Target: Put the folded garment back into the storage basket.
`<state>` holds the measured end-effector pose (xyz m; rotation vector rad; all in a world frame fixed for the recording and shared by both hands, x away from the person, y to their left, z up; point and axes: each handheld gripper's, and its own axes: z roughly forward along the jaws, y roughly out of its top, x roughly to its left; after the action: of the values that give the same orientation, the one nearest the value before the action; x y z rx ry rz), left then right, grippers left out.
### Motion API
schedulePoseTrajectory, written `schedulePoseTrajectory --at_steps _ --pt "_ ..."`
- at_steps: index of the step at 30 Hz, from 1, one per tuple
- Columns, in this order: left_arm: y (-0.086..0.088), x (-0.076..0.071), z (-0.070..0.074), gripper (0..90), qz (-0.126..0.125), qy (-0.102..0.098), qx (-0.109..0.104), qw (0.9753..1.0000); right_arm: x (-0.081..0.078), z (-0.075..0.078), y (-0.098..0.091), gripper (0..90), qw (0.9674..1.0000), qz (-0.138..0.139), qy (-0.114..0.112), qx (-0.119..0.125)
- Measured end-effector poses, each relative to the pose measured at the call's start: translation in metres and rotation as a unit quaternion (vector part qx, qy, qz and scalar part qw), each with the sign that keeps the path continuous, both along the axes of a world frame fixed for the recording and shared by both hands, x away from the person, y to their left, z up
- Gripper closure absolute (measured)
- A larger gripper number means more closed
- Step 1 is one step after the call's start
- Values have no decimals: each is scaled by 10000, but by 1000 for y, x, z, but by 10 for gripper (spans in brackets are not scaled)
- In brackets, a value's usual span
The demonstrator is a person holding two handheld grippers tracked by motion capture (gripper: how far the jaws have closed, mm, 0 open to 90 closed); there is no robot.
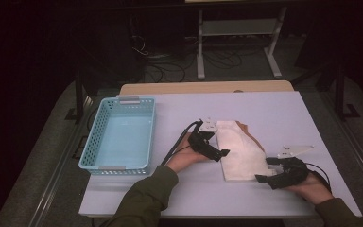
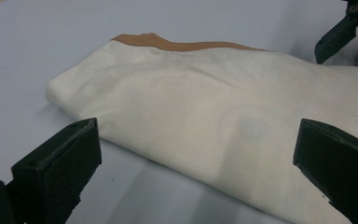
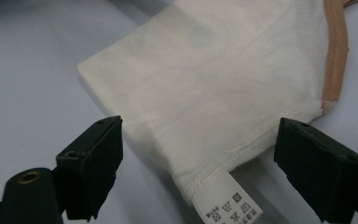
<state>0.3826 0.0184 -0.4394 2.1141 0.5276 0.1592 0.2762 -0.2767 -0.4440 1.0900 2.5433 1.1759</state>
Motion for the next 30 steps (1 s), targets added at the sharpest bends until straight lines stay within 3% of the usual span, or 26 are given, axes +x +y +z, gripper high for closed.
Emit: schedulePoseTrajectory --at_steps 18,30 --pt "8 27 10 56 298 -91 28 9995 -1 0 1 147 10000 55 -30 21" --pt "5 47 12 207 546 -112 42 9984 -1 0 0 147 10000 47 -36 58"
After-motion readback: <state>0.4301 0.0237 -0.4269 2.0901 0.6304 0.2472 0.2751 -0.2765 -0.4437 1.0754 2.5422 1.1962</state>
